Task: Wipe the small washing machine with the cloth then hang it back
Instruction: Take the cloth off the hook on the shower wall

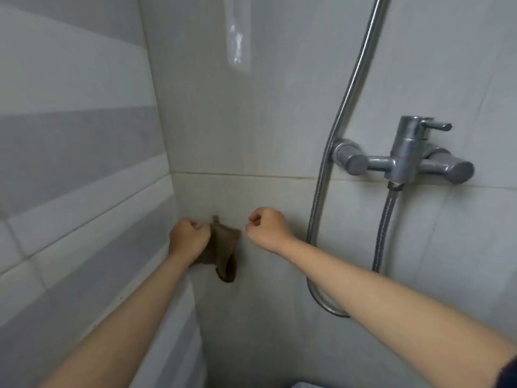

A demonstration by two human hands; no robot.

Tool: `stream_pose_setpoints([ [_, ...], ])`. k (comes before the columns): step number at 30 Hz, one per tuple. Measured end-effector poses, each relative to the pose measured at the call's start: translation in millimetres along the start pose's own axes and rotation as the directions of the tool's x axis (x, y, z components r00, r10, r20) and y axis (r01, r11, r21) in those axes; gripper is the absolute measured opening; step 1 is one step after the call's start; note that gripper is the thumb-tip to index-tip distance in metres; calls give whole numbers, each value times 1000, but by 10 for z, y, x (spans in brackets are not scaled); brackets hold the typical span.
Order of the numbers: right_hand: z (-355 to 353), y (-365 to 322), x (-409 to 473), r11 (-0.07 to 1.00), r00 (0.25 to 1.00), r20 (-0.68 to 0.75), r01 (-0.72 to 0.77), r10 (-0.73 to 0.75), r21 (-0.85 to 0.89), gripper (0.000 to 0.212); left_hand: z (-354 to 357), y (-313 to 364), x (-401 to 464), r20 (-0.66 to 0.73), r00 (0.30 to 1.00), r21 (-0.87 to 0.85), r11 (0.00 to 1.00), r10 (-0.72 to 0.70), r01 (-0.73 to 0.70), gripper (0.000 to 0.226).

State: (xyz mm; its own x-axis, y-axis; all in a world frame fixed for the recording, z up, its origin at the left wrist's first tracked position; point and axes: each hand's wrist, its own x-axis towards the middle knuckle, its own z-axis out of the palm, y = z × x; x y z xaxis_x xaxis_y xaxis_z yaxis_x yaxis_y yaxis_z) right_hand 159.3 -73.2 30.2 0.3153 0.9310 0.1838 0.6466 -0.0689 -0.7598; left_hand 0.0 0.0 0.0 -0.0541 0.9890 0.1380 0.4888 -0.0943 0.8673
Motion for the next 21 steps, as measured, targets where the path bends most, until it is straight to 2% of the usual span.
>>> stream_pose_setpoints([
  [3, 322, 162, 111, 979, 983, 35, -184, 182, 86, 5, 96, -323, 137, 86, 980, -44, 981, -182, 186, 38],
  [5, 565, 267, 184, 944, 957, 49, -289, 284, 160, 22, 166, -578, 247, 168, 949, -78, 956, -266, 282, 53],
  [7, 740, 290, 219, 908, 934, 60, -358, 353, 219, 25, 223, -764, 357, 204, 936, -108, 944, -285, 311, 65],
  [9, 881, 296, 260, 874, 915, 84, -401, 394, 275, 18, 260, -835, 438, 219, 944, -167, 944, -246, 285, 53],
  [12, 1118, 328, 375, 811, 890, 94, -447, 447, 377, 34, 331, -885, 542, 231, 958, -229, 947, -172, 226, 22],
  [14, 1209, 316, 394, 795, 891, 75, -435, 448, 423, 31, 356, -922, 595, 223, 963, -199, 960, -151, 197, 11],
  [17, 1274, 292, 409, 812, 909, -12, -365, 416, 454, 22, 377, -963, 617, 164, 976, -134, 977, -142, 165, 19],
  [21, 1137, 191, 388, 897, 957, -136, -180, 254, 404, 24, 316, -774, 511, 59, 996, -169, 982, -72, 81, 27],
])
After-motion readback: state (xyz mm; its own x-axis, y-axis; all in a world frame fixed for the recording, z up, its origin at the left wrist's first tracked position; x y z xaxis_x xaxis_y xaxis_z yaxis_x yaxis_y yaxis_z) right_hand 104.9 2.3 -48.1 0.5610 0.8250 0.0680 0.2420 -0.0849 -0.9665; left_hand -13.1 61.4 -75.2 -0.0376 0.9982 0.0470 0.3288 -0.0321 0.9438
